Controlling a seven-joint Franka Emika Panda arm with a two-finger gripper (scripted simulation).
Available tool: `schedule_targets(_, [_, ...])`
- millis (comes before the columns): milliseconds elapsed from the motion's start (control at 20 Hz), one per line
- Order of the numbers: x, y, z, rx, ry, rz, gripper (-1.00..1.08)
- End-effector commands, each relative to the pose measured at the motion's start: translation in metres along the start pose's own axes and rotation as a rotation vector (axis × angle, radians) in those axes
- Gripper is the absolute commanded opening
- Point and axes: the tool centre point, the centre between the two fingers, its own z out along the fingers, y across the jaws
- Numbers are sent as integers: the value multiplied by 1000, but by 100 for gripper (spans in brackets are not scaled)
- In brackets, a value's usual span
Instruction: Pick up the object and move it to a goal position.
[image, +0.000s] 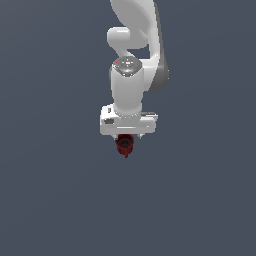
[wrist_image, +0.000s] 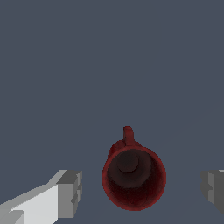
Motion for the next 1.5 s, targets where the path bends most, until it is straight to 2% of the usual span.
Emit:
schedule_targets(0, [0,0,0,0,0,0,68])
schedule_targets(300, [-3,14,-1,-15,-8,20,68])
schedule_targets(750, [-3,14,1,-16,-11,-15,68])
schedule_targets(1100, [-3,13,6,-17,-20,-114,68])
schedule_targets(1450, [-3,13,14,-18,-35,-282,68])
